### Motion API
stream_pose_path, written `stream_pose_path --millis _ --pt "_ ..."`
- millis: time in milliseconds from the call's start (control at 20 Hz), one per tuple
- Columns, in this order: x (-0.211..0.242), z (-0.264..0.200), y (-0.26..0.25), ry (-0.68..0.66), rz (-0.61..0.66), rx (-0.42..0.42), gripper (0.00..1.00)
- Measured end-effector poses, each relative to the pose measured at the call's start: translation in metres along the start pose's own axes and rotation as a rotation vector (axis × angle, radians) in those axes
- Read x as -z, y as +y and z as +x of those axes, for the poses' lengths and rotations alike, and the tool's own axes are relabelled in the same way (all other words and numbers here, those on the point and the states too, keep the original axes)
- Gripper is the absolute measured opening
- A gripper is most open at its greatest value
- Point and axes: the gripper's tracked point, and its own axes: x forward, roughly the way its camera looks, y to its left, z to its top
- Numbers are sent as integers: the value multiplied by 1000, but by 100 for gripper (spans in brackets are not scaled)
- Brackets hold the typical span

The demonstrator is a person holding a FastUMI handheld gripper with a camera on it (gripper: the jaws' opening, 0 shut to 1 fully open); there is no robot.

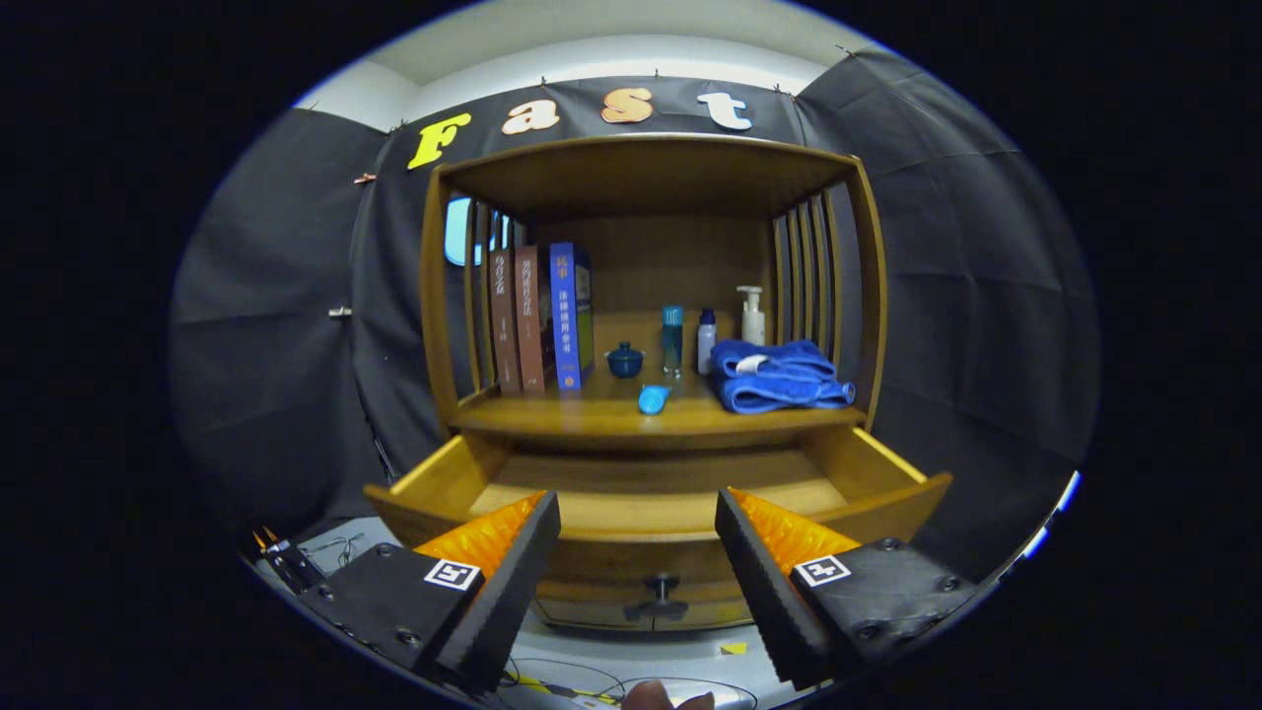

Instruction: Pull open the drawer, take out the items inside it, and place them on the countertop above the cabinet.

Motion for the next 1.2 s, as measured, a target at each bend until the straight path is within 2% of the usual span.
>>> stream_pose_path --millis 200,450,750,1200 --pt "48 14 -8 41 0 9 100" --pt "72 45 -26 89 10 59 100" --pt "70 56 -23 33 -16 67 100" --pt "64 132 -22 50 17 72 100"
